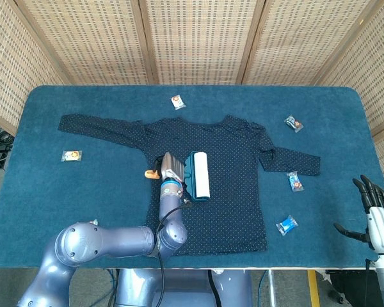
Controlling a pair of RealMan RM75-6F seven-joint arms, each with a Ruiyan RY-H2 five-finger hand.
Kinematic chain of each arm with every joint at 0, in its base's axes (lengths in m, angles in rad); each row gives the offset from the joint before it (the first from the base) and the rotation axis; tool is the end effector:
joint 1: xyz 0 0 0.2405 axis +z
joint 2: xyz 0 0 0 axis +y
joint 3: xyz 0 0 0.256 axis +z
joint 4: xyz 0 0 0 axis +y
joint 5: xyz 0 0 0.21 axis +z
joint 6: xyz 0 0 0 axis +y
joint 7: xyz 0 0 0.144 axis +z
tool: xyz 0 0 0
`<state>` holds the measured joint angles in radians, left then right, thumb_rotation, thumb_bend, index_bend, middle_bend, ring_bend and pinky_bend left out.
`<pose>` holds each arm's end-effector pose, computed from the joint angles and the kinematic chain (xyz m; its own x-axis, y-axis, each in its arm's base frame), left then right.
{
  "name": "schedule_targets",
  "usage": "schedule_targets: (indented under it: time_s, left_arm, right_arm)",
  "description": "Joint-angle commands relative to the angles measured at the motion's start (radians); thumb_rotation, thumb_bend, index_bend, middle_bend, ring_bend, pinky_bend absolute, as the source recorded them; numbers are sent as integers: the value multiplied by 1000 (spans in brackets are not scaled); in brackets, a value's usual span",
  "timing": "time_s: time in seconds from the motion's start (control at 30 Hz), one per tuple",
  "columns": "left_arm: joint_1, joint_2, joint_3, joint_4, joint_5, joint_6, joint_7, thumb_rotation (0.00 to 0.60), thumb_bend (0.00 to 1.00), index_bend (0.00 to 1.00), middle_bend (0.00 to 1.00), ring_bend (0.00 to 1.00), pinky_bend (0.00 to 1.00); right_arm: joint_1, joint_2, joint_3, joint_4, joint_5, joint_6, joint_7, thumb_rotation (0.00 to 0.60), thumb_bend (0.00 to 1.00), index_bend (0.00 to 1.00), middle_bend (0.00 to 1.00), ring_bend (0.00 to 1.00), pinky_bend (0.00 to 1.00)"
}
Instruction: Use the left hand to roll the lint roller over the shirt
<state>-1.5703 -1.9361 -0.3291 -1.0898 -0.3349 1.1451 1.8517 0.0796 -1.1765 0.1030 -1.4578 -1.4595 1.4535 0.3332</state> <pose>0.0177 0.3918 -0.1082 0.9355 0.3475 0.0649 0.1962 -0.3578 -0.9130 -0.3402 -0.1920 0.1629 0.1594 0.0394 0.9864 -0.9866 0.0416 0.1578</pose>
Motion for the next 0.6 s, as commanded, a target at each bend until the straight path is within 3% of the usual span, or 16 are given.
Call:
schedule_targets:
  time_s: [0.03,0.23,0.6]
  left_arm:
    - [22,12,-7,-17,11,13,7,600,895,875,921,832,763]
    - [99,79,31,-104,43,52,9,600,894,875,921,831,764]
    - [274,257,159,-323,136,85,-54,600,894,876,921,831,762]
  right_arm:
    - [0,-1,-1,-1,-2,0,-3,600,122,18,0,0,0]
    - [0,-1,-4,-9,-11,7,-15,600,122,18,0,0,0]
    - [-4,1,-16,-34,-41,28,-40,600,122,18,0,0,0]
